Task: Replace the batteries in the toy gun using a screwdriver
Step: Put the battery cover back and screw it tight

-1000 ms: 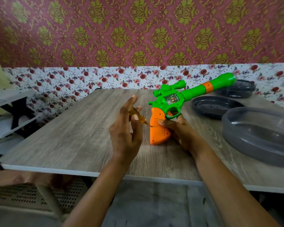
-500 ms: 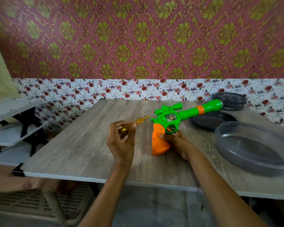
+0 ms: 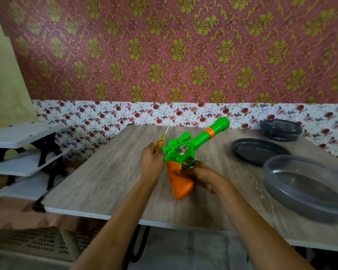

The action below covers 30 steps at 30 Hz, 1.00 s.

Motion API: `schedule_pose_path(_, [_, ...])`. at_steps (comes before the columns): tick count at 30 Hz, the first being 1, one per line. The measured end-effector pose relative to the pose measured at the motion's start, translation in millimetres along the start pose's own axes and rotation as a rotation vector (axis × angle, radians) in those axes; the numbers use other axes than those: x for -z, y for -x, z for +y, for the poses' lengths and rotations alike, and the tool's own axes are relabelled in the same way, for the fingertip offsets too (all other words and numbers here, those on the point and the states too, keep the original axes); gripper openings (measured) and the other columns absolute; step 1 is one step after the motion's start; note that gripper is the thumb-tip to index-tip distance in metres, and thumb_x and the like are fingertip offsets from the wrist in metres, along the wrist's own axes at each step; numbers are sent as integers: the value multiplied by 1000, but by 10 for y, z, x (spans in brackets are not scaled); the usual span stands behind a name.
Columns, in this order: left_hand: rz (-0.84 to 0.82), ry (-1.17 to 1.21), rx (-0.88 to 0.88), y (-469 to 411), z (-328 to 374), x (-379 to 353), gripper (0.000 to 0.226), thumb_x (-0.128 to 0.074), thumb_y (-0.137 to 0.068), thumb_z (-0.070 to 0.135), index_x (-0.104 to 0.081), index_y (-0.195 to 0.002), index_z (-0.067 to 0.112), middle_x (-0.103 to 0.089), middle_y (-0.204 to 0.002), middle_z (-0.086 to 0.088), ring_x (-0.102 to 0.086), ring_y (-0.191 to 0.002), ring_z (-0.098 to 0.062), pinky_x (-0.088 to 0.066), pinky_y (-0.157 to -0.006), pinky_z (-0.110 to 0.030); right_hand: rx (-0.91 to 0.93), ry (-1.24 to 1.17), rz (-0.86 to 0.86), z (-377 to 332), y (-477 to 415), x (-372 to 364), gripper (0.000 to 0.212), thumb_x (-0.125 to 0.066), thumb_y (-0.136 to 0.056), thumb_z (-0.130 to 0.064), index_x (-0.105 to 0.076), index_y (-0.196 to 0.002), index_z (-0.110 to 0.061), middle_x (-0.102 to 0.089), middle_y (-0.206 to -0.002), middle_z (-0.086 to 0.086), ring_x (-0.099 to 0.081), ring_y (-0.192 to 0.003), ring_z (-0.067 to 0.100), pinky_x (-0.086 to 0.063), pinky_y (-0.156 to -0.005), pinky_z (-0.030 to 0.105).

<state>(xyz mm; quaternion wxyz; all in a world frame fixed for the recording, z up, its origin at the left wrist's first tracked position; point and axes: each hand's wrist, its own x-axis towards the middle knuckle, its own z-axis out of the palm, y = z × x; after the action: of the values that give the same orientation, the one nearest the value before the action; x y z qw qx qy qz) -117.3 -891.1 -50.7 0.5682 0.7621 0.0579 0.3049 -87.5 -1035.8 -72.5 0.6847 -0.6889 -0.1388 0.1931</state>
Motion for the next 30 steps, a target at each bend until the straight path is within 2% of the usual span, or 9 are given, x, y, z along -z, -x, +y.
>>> schedule_pose_path(3, [-17, -190, -5, -160, -122, 99, 28, -61, -87, 14, -49, -62, 19, -46, -57, 1, -41, -53, -11, -29, -50, -26, -39, 46, -34, -7, -106, -180, 27, -63, -80, 5, -63, -101, -11, -64, -106, 15, -61, -86, 22, -46, -96, 43])
schedule_pose_path(5, [-32, -294, -22, -234, -231, 181, 31, -63, -86, 19, -47, -59, 21, -53, -62, -5, -46, -54, -15, -30, -54, -26, -54, 99, -37, 12, -182, -315, 20, -65, -79, 3, -64, -92, -13, -64, -99, 12, -59, -79, 17, -48, -90, 39])
schedule_pose_path(7, [-78, -479, -28, -287, -294, 279, 13, -60, -87, 26, -61, -78, 17, -62, -87, -18, -59, -71, -28, -37, -58, -29, -61, 127, -34, 33, -262, -461, 23, -66, -79, 1, -65, -101, -6, -64, -92, 9, -57, -74, 13, -48, -80, 31])
schedule_pose_path(11, [-227, -741, 5, -390, -374, 483, 36, -55, -91, 32, -56, -126, 25, -56, -118, -16, -60, -104, -33, -48, -80, -35, -98, 172, -94, 39, -445, -722, 13, -65, -81, -1, -61, -86, -12, -61, -76, -1, -57, -59, 2, -47, -60, 17])
schedule_pose_path(17, [-263, -724, 67, -542, -488, 833, 34, -51, -93, 37, -56, -127, 33, -65, -120, -9, -61, -107, -29, -49, -82, -34, -157, 226, -147, -25, -753, -1018, 44, -69, -79, -4, -56, -120, 4, -65, -91, 10, -60, -80, 18, -47, -91, 40])
schedule_pose_path(19, [-243, -754, 69, -576, -529, 884, 34, -49, -93, 39, -56, -126, 36, -65, -120, -8, -62, -105, -28, -51, -81, -35, -170, 246, -133, -16, -827, -1059, 50, -74, -75, -8, -56, -120, 5, -66, -100, 15, -61, -83, 20, -51, -85, 36])
schedule_pose_path(22, [-188, -830, 47, -639, -598, 909, 33, -49, -94, 34, -56, -126, 36, -65, -119, -7, -62, -105, -28, -51, -79, -35, -120, 356, -30, 9, -900, -1127, 57, -86, -60, -25, -60, -105, -2, -66, -91, 11, -58, -72, 12, -48, -57, 20])
schedule_pose_path(24, [-159, -876, 33, -691, -633, 910, 34, -48, -95, 32, -55, -128, 37, -65, -118, -7, -63, -103, -27, -53, -77, -35, -83, 466, 47, 41, -926, -1139, 62, -86, -50, -37, -63, -99, -7, -68, -94, 12, -59, -76, 15, -46, -58, 23])
schedule_pose_path(30, [-127, -899, 59, -885, -788, 1007, 35, -49, -95, 33, -53, -129, 37, -65, -115, -8, -63, -102, -28, -51, -73, -33, 17, 624, 72, 69, -1112, -1273, 50, -79, -66, -46, -68, -103, -13, -70, -100, 9, -64, -94, 23, -41, -66, 25])
